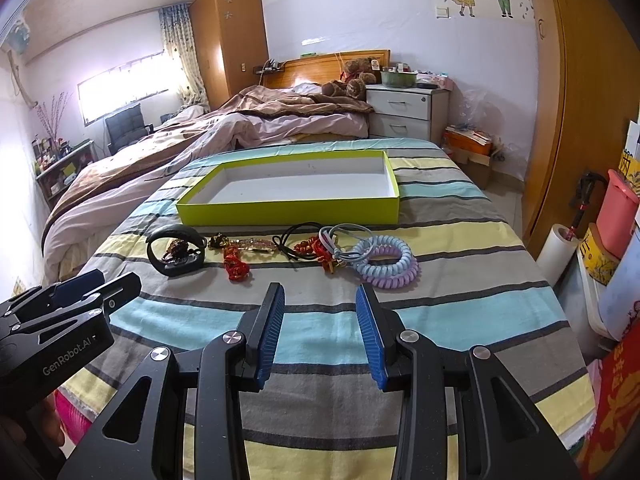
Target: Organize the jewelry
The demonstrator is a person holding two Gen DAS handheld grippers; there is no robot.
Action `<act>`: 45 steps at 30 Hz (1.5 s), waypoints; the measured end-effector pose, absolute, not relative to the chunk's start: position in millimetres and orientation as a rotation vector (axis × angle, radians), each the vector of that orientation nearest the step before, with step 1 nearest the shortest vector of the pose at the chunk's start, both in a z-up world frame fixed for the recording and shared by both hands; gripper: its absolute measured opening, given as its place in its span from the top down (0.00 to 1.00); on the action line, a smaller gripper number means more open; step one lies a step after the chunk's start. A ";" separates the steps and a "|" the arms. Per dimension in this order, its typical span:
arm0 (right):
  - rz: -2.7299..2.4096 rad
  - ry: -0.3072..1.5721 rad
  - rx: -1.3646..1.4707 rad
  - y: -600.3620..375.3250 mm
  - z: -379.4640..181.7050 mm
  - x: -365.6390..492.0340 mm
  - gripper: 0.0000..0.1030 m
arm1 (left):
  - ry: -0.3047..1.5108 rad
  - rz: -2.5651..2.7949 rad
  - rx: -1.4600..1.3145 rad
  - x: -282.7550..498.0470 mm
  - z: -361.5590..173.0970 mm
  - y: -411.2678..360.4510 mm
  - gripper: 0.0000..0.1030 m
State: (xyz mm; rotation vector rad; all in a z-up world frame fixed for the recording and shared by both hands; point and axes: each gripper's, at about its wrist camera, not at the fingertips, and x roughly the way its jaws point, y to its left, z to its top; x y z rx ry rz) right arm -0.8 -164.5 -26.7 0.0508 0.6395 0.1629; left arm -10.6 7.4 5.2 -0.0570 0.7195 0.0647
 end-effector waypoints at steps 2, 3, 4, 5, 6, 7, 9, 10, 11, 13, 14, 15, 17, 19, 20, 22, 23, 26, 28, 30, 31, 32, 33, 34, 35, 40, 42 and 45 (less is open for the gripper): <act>0.163 0.637 0.050 -164.3 -26.3 -1.4 0.63 | 0.720 0.064 -0.057 -10.8 5.6 8.1 0.52; 0.162 0.637 0.049 -164.0 -25.8 -1.9 0.63 | 0.720 0.065 -0.057 -11.0 5.9 8.5 0.52; 0.161 0.637 0.048 -164.0 -25.5 -2.0 0.63 | 0.720 0.065 -0.056 -11.1 6.1 8.9 0.52; 0.163 0.636 0.050 -164.3 -25.7 -1.8 0.63 | 0.722 0.065 -0.056 -9.7 5.5 5.2 0.52; 0.162 0.637 0.050 -164.3 -25.5 -1.8 0.63 | 0.721 0.064 -0.057 -10.4 4.7 5.7 0.52; 0.163 0.637 0.049 -164.3 -25.7 -1.9 0.63 | 0.721 0.064 -0.056 -10.8 5.1 5.9 0.52; 0.162 0.637 0.050 -164.3 -25.6 -1.8 0.63 | 0.721 0.065 -0.055 -11.5 5.9 6.6 0.52; 0.161 0.637 0.050 -164.3 -25.2 -1.9 0.63 | 0.720 0.065 -0.054 -11.8 6.4 6.9 0.52; 0.161 0.636 0.050 -164.4 -24.9 -2.3 0.63 | 0.721 0.064 -0.054 -12.0 6.7 7.4 0.52; 0.162 0.636 0.050 -164.6 -25.2 -2.3 0.63 | 0.720 0.065 -0.053 -12.6 7.5 8.4 0.52; 0.162 0.636 0.050 -164.6 -25.2 -2.3 0.63 | 0.720 0.065 -0.053 -12.7 7.3 8.4 0.52; 0.162 0.637 0.050 -164.6 -25.2 -2.2 0.63 | 0.719 0.067 -0.054 -12.5 6.2 5.4 0.52; 0.162 0.635 0.050 -164.6 -25.1 -2.5 0.63 | 0.719 0.067 -0.052 -13.4 7.3 5.5 0.52; 0.161 0.634 0.050 -164.6 -24.3 -2.6 0.63 | 0.719 0.068 -0.053 -14.3 8.3 6.0 0.52; 0.161 0.634 0.050 -164.6 -24.2 -2.7 0.63 | 0.719 0.068 -0.052 -14.6 8.9 6.2 0.52; 0.161 0.634 0.050 -164.7 -24.2 -2.5 0.63 | 0.719 0.068 -0.053 -15.5 10.0 7.0 0.52; 0.161 0.635 0.050 -164.6 -24.2 -2.7 0.63 | 0.720 0.065 -0.054 -13.5 6.8 6.0 0.52; 0.161 0.634 0.051 -165.0 -23.7 -2.7 0.63 | 0.722 0.066 -0.054 -15.4 7.4 7.4 0.52; 0.160 0.634 0.050 -165.1 -23.5 -2.5 0.63 | 0.722 0.065 -0.054 -17.0 8.8 8.6 0.52; 0.160 0.634 0.050 -165.3 -23.2 -2.5 0.63 | 0.723 0.065 -0.053 -18.5 9.9 9.7 0.52; 0.160 0.634 0.050 -165.5 -22.8 -2.2 0.63 | 0.725 0.066 -0.052 -16.1 8.1 7.8 0.52; 0.160 0.633 0.051 -165.5 -23.2 -2.6 0.63 | 0.724 0.067 -0.051 -17.0 8.9 8.4 0.52; 0.160 0.633 0.051 -165.4 -23.1 -2.5 0.63 | 0.723 0.067 -0.050 -17.8 9.8 8.9 0.52; 0.159 0.633 0.051 -165.7 -22.7 -2.1 0.63 | 0.723 0.066 -0.051 -18.7 10.6 9.7 0.52; 0.159 0.632 0.051 -165.7 -22.7 -2.7 0.63 | 0.724 0.066 -0.051 -15.7 8.9 6.8 0.52; 0.161 0.632 0.051 -165.7 -22.8 -2.5 0.63 | 0.728 0.066 -0.050 -15.3 8.9 6.8 0.52; 0.159 0.632 0.051 -165.7 -22.9 -2.8 0.63 | 0.726 0.066 -0.048 -14.9 8.8 6.6 0.52; 0.158 0.632 0.051 -165.9 -22.4 -2.4 0.63 | 0.727 0.064 -0.047 -14.1 8.2 6.8 0.52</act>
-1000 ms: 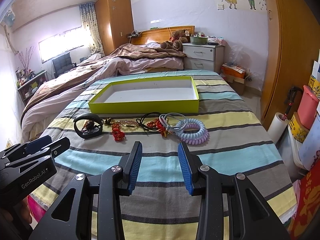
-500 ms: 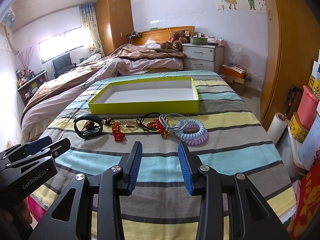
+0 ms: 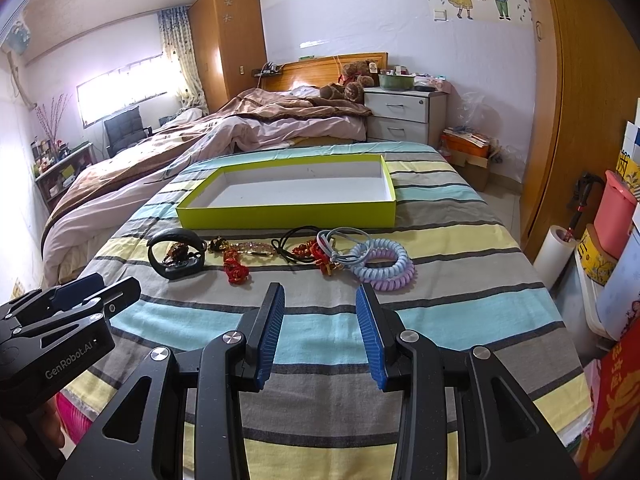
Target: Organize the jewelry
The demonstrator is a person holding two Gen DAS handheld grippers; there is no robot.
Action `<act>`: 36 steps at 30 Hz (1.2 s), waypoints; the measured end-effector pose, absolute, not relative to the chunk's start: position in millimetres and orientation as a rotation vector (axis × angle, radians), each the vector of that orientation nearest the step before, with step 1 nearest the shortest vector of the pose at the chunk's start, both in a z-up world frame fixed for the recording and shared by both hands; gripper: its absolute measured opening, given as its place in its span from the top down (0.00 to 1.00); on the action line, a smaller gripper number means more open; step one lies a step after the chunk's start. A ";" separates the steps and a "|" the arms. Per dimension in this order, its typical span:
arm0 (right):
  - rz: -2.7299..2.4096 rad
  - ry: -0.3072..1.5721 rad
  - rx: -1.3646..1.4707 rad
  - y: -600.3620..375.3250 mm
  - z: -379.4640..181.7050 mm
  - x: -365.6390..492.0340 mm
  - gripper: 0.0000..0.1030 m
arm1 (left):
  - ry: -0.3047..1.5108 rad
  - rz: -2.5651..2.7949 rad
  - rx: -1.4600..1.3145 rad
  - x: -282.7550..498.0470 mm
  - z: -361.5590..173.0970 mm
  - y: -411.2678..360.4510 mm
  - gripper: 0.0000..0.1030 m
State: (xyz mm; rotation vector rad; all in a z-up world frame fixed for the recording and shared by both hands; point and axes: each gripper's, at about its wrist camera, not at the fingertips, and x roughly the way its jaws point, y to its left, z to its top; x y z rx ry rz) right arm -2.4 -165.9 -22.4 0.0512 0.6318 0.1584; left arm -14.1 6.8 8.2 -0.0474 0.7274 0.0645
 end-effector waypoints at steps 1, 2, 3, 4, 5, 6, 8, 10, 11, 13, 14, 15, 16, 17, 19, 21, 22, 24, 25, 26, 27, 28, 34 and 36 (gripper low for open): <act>0.159 0.632 0.051 -165.9 -22.6 -2.5 0.63 | 0.729 0.063 -0.048 -13.2 7.5 5.7 0.52; 0.159 0.632 0.051 -166.0 -22.6 -2.4 0.63 | 0.731 0.063 -0.050 -12.9 7.1 6.5 0.52; 0.158 0.632 0.052 -166.3 -22.2 -2.2 0.63 | 0.731 0.064 -0.051 -12.7 6.7 6.6 0.52; 0.160 0.631 0.051 -166.0 -22.6 -2.5 0.63 | 0.731 0.064 -0.051 -12.4 6.4 7.0 0.52; 0.160 0.631 0.051 -166.1 -22.5 -2.2 0.63 | 0.732 0.063 -0.052 -12.3 6.3 7.1 0.52; 0.159 0.632 0.051 -166.5 -22.6 -2.3 0.63 | 0.731 0.065 -0.053 -12.0 6.3 7.6 0.52; 0.160 0.631 0.053 -166.6 -22.4 -2.2 0.63 | 0.732 0.065 -0.053 -10.9 5.7 7.1 0.52; 0.162 0.631 0.052 -166.6 -22.2 -1.5 0.63 | 0.733 0.066 -0.053 -9.7 5.0 7.2 0.52; 0.160 0.630 0.052 -166.8 -22.3 -1.7 0.63 | 0.734 0.065 -0.053 -9.7 4.9 7.2 0.52; 0.159 0.630 0.055 -168.5 -22.3 -0.8 0.63 | 0.735 0.065 -0.053 -9.2 4.8 7.7 0.52; 0.159 0.630 0.054 -168.5 -22.3 -0.7 0.63 | 0.736 0.063 -0.055 -9.3 4.7 8.0 0.52; 0.158 0.631 0.054 -168.4 -22.3 -0.7 0.63 | 0.738 0.060 -0.057 -8.6 4.3 8.4 0.52; 0.161 0.631 0.055 -169.2 -22.1 -0.1 0.63 | 0.739 0.057 -0.058 -7.8 4.0 8.7 0.52; 0.164 0.631 0.058 -170.4 -21.8 -0.1 0.63 | 0.739 0.049 -0.061 -6.7 3.8 9.7 0.52; 0.158 0.624 0.063 -175.4 -22.0 1.7 0.63 | 0.746 0.023 -0.078 -2.7 2.8 13.9 0.52; 0.145 0.628 0.061 -182.0 -22.5 6.4 0.63 | 0.751 0.007 -0.087 1.8 1.0 18.3 0.52; 0.140 0.632 0.064 -185.8 -22.4 9.1 0.63 | 0.751 0.002 -0.096 4.4 0.2 21.9 0.52; 0.122 0.633 0.069 -194.7 -22.4 15.6 0.63 | 0.768 -0.033 -0.115 12.2 -2.0 27.7 0.46; 0.115 0.632 0.070 -199.3 -22.6 19.8 0.63 | 0.783 -0.056 -0.123 17.5 -3.9 30.3 0.40; 0.118 0.637 0.068 -201.7 -23.7 23.7 0.60 | 0.794 -0.064 -0.141 22.2 -6.0 33.5 0.40; 0.131 0.659 0.064 -204.6 -26.1 31.0 0.56 | 0.800 -0.061 -0.154 26.5 -7.5 37.3 0.40; 0.136 0.683 0.066 -208.0 -29.1 38.3 0.49 | 0.799 -0.059 -0.153 29.0 -8.3 39.0 0.40; 0.079 0.759 0.093 -225.3 -42.8 69.2 0.49 | 0.817 -0.025 -0.169 48.0 -13.7 49.7 0.40; 0.076 0.787 0.086 -225.7 -45.8 78.9 0.49 | 0.826 -0.023 -0.177 52.6 -16.2 50.5 0.40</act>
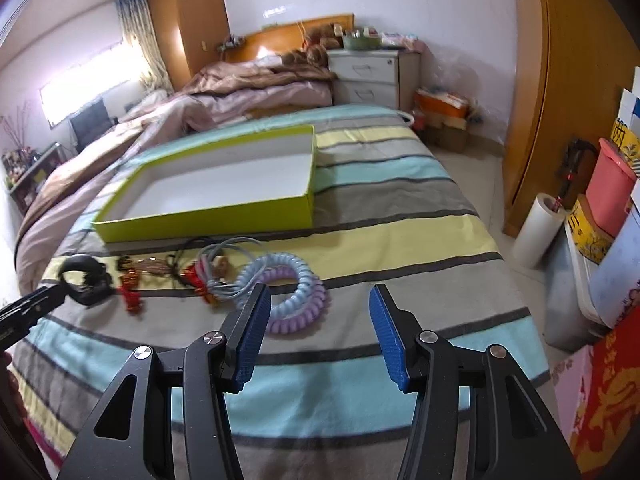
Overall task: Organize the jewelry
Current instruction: 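Grasp the light-blue coiled hair tie with the right tool while the left tool grasps the black watch band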
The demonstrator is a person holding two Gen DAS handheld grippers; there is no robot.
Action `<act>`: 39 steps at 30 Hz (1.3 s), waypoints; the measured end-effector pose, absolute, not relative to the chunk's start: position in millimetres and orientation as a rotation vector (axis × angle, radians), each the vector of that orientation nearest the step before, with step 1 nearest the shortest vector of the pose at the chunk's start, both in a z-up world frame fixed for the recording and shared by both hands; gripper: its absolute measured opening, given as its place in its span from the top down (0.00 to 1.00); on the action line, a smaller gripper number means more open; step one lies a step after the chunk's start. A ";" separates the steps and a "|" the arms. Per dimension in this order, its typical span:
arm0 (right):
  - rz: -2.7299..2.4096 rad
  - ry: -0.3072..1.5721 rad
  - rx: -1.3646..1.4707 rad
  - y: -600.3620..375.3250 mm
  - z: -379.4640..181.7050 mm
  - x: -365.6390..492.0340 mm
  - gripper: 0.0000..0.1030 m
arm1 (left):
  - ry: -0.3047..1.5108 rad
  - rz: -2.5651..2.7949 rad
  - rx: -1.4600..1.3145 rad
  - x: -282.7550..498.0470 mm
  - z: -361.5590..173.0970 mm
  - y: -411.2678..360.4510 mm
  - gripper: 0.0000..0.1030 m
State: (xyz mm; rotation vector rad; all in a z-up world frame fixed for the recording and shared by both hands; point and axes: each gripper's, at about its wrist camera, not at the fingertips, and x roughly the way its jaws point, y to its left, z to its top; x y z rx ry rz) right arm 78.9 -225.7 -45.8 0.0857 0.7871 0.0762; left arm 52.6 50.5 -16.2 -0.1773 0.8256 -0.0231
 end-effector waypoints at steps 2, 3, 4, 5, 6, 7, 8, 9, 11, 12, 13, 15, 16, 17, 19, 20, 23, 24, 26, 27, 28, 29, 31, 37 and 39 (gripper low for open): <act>0.089 0.811 0.079 -223.8 -48.1 86.2 0.49 | 0.835 -0.029 -0.183 55.6 -18.2 51.4 0.40; 0.101 0.814 0.073 -221.8 -48.6 88.6 0.49 | 0.835 -0.027 -0.181 56.4 -18.7 51.2 0.40; 0.113 0.821 0.063 -219.3 -49.8 91.0 0.49 | 0.836 -0.025 -0.177 57.4 -19.5 51.0 0.40; 0.116 0.831 0.052 -217.0 -51.3 93.3 0.49 | 0.840 -0.026 -0.180 58.8 -20.5 52.0 0.40; 0.113 0.837 0.040 -215.8 -52.7 94.7 0.49 | 0.843 -0.027 -0.185 59.4 -21.4 52.4 0.40; 0.109 0.842 0.028 -214.5 -53.8 96.3 0.49 | 0.847 -0.028 -0.188 60.1 -22.2 53.1 0.40; 0.111 0.840 0.024 -214.6 -54.2 97.6 0.50 | 0.851 -0.026 -0.190 60.7 -23.0 54.0 0.40; 0.117 0.836 0.018 -213.8 -54.0 97.3 0.52 | 0.853 -0.023 -0.193 61.0 -23.2 55.4 0.40; 0.113 0.838 0.008 -212.3 -53.9 97.8 0.68 | 0.855 -0.023 -0.194 63.0 -23.8 56.2 0.40; 0.112 0.842 0.006 -211.8 -54.9 97.7 0.73 | 0.859 -0.024 -0.196 63.9 -24.4 56.3 0.40; 0.117 0.847 0.007 -211.6 -55.7 97.9 0.77 | 0.860 -0.026 -0.197 64.4 -24.7 56.7 0.40; 0.120 0.846 0.001 -211.1 -55.1 97.4 0.79 | 0.865 -0.029 -0.203 65.1 -25.8 57.7 0.40; 0.121 0.844 -0.004 -211.4 -54.4 96.7 0.84 | 0.867 -0.029 -0.207 65.4 -26.2 58.1 0.40; 0.121 0.843 -0.006 -210.6 -54.7 98.0 0.89 | 0.866 -0.032 -0.211 65.2 -26.4 58.7 0.40; 0.121 0.841 -0.005 -211.0 -53.8 97.9 0.91 | 0.867 -0.037 -0.218 66.2 -26.3 60.8 0.40; 0.122 0.838 -0.001 -211.7 -53.0 97.5 0.91 | 0.865 -0.041 -0.220 66.2 -26.0 61.4 0.40; 0.122 0.826 0.024 -215.2 -49.3 95.3 0.92 | 0.866 -0.048 -0.224 67.9 -25.1 63.2 0.40; 0.119 0.818 0.033 -216.7 -47.4 94.5 0.92 | 0.867 -0.053 -0.227 68.3 -24.6 63.4 0.40; 0.113 0.807 0.050 -219.9 -43.6 92.3 0.92 | 0.867 -0.069 -0.226 69.5 -23.9 62.7 0.40; 0.106 0.800 0.051 -221.0 -41.3 90.7 0.92 | 0.870 -0.078 -0.226 70.6 -23.8 62.0 0.40; 0.094 0.788 0.045 -221.6 -38.4 88.3 0.92 | 0.871 -0.083 -0.223 71.9 -24.2 61.6 0.40; 0.087 0.782 0.036 -222.4 -36.8 86.5 0.92 | 0.871 -0.089 -0.215 73.5 -24.3 60.2 0.40; 0.081 0.770 0.034 -224.4 -33.4 83.6 0.92 | 0.877 -0.100 -0.198 77.0 -24.7 56.2 0.40; 0.060 0.744 0.106 -243.6 -25.1 78.1 0.92 | 0.892 -0.148 -0.165 86.4 -27.9 43.3 0.58; 0.061 0.735 0.114 -246.9 -22.0 75.0 0.92 | 0.898 -0.152 -0.166 88.8 -29.6 41.6 0.60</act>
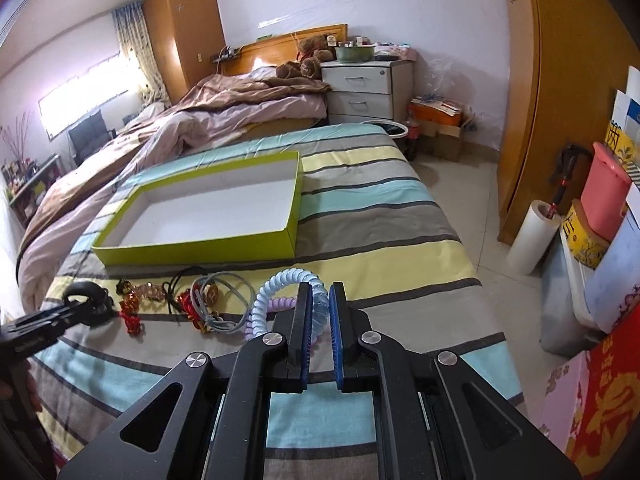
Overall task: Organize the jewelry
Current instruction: 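Grasp the light-blue coiled hair tie with the right tool while the left tool grasps the black watch band, then carry both items into the yellow-green box and open the left tool on the band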
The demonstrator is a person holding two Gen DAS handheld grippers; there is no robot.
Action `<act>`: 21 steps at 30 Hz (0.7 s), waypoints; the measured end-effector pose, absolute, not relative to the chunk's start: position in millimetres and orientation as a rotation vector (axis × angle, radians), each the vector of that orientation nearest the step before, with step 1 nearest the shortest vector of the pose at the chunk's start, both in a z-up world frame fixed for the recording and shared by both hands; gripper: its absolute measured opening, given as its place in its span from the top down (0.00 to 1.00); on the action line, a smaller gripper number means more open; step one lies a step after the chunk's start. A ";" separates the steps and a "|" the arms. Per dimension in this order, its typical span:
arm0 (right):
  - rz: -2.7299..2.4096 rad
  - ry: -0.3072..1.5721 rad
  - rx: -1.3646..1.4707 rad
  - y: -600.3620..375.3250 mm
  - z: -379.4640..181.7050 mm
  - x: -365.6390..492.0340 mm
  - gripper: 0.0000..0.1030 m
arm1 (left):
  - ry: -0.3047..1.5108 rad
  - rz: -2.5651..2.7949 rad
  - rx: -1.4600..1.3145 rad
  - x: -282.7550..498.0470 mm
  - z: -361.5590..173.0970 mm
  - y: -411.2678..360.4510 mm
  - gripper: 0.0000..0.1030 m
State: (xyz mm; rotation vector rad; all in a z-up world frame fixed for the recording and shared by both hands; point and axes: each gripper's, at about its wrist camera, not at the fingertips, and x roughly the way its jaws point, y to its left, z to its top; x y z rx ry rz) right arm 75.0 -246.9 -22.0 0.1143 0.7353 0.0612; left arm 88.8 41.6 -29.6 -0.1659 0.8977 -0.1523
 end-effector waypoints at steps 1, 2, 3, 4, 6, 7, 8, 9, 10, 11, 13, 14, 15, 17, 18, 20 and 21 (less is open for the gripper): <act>0.061 0.730 0.112 -247.2 -20.5 73.5 0.92 | 0.896 -0.149 -0.157 89.8 -29.5 40.5 0.60; 0.059 0.722 0.110 -247.3 -18.5 72.5 0.92 | 0.894 -0.150 -0.154 90.0 -29.3 39.6 0.60; 0.060 0.719 0.111 -247.8 -17.2 72.1 0.92 | 0.893 -0.153 -0.153 91.3 -29.0 38.9 0.60; 0.063 0.718 0.113 -248.2 -16.4 71.8 0.92 | 0.891 -0.154 -0.148 92.3 -28.8 38.5 0.61; 0.063 0.716 0.115 -248.9 -16.8 71.7 0.92 | 0.895 -0.153 -0.142 94.3 -29.4 37.9 0.68; 0.065 0.717 0.119 -249.1 -17.4 71.9 0.92 | 0.898 -0.155 -0.140 94.9 -29.8 37.7 0.75; 0.067 0.718 0.123 -249.2 -17.9 71.8 0.92 | 0.899 -0.152 -0.145 95.0 -30.3 38.3 0.78; 0.070 0.719 0.128 -249.9 -18.2 71.9 0.92 | 0.899 -0.148 -0.149 94.7 -30.1 39.0 0.81; 0.071 0.718 0.130 -250.2 -18.3 71.8 0.92 | 0.896 -0.148 -0.147 93.9 -29.2 39.2 0.81; 0.072 0.718 0.127 -250.5 -18.3 71.4 0.92 | 0.895 -0.147 -0.144 93.3 -28.7 39.1 0.82; 0.075 0.721 0.127 -250.9 -18.7 72.3 0.92 | 0.896 -0.146 -0.150 92.2 -27.9 39.9 0.86; 0.075 0.722 0.127 -251.1 -19.1 72.6 0.92 | 0.893 -0.146 -0.154 91.7 -27.0 40.3 0.87; 0.076 0.723 0.128 -251.3 -19.7 72.7 0.92 | 0.890 -0.144 -0.158 90.0 -25.8 40.5 0.88; 0.077 0.723 0.132 -252.1 -20.2 72.4 0.92 | 0.881 -0.150 -0.157 86.3 -23.0 40.3 0.89; 0.077 0.723 0.133 -252.4 -20.8 72.5 0.92 | 0.881 -0.151 -0.157 84.6 -21.9 40.6 0.89; 0.078 0.722 0.134 -252.3 -20.7 72.0 0.92 | 0.877 -0.159 -0.160 80.2 -19.3 40.4 0.89; 0.078 0.720 0.135 -252.5 -20.7 71.8 0.92 | 0.875 -0.160 -0.167 78.3 -17.9 40.6 0.89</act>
